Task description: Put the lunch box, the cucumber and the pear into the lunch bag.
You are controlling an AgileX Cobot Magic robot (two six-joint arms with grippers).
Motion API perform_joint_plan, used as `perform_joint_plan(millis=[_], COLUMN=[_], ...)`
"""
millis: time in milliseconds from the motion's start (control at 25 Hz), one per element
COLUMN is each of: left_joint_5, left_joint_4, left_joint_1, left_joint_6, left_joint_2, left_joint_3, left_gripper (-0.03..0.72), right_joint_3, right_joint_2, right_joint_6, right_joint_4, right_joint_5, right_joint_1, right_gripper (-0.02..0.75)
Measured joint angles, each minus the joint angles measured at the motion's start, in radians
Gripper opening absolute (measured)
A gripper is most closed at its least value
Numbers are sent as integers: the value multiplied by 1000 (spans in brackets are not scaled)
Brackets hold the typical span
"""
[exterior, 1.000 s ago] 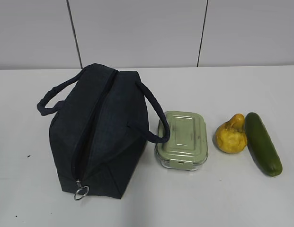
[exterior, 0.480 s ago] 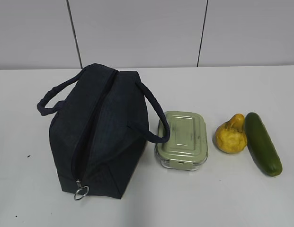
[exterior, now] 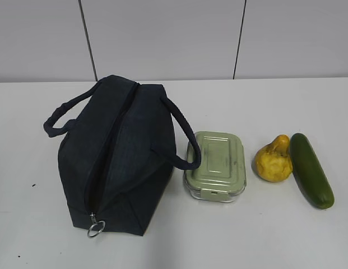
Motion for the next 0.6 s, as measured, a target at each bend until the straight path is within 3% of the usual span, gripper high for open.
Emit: perform_joint_plan(millis=[160,360,600], left_joint_5=[-3,-86,-160], left_joint_4=[-54,-248,-542], left_joint_1=[-18,-21,-21], left_joint_6=[0,21,274], left_joint_2=[0,85,356], left_joint_3=[0,-13,-16], left_gripper=[237,237,239], right_joint_3=[2,2,2], right_joint_2=[0,0,0], right_joint_6=[0,0,0], right_joint_4=[2,2,4], right_joint_5=[0,0,0], right_joint_1=[0,0,0], right_gripper=[6,6,6])
